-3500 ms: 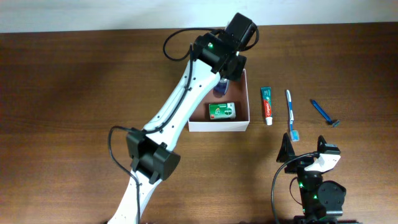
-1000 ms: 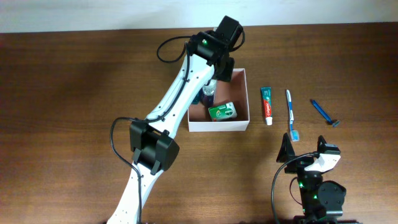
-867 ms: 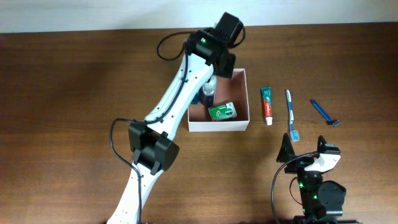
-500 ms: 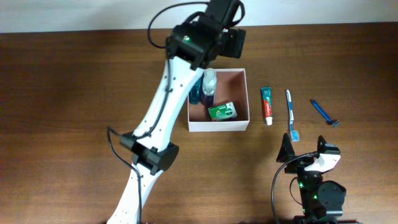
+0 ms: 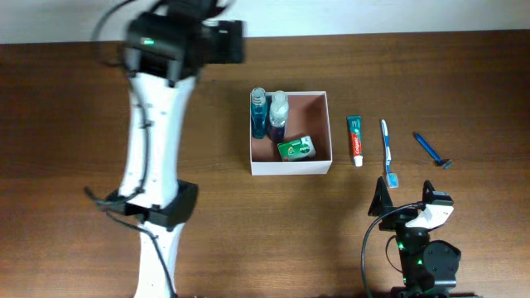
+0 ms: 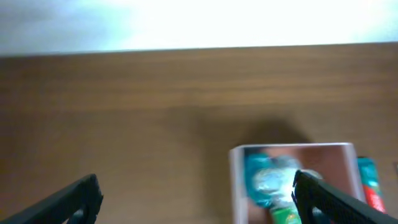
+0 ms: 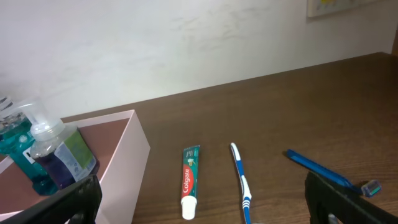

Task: Pack container
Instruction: 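Raise the left arm away from the box and hold it up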

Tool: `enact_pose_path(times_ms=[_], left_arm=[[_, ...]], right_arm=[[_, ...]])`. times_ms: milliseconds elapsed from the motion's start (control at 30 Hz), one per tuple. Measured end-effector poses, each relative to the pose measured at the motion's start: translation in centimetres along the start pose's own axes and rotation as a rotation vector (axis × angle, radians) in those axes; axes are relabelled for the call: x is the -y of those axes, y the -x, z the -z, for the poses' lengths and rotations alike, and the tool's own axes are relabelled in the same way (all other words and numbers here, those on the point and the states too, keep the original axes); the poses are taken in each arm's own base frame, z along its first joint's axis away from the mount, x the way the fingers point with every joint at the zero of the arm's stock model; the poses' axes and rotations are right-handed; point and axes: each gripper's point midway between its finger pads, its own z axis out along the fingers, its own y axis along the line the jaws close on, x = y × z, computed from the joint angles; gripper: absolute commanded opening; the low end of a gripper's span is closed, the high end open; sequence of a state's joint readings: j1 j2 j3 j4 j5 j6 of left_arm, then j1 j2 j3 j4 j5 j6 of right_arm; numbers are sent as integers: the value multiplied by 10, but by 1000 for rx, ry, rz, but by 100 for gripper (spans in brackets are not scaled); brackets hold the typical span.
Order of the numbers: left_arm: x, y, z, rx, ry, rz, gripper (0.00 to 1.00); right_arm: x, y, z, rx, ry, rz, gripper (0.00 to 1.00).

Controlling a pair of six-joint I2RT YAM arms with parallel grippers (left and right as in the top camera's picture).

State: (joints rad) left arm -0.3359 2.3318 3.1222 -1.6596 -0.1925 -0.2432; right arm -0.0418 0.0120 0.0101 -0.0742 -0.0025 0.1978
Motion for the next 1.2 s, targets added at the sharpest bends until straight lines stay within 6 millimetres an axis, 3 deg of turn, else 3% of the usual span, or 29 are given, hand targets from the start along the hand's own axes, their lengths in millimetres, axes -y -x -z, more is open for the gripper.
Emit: enact_pose_path(times_ms=[233,367,833,1200], left_arm=[[-87,3,-6,-31,106,138,99],[-114,-2,-14,-68,136,181,99],[-132,-17,-38,-147,211,181,99],[-142,-20,-40,-157,276,172,99]], right_arm=[[0,0,0,0,0,0,99],[0,0,0,0,0,-1,99],[0,0,0,0,0,0,99],[0,0,0,0,0,0,99]])
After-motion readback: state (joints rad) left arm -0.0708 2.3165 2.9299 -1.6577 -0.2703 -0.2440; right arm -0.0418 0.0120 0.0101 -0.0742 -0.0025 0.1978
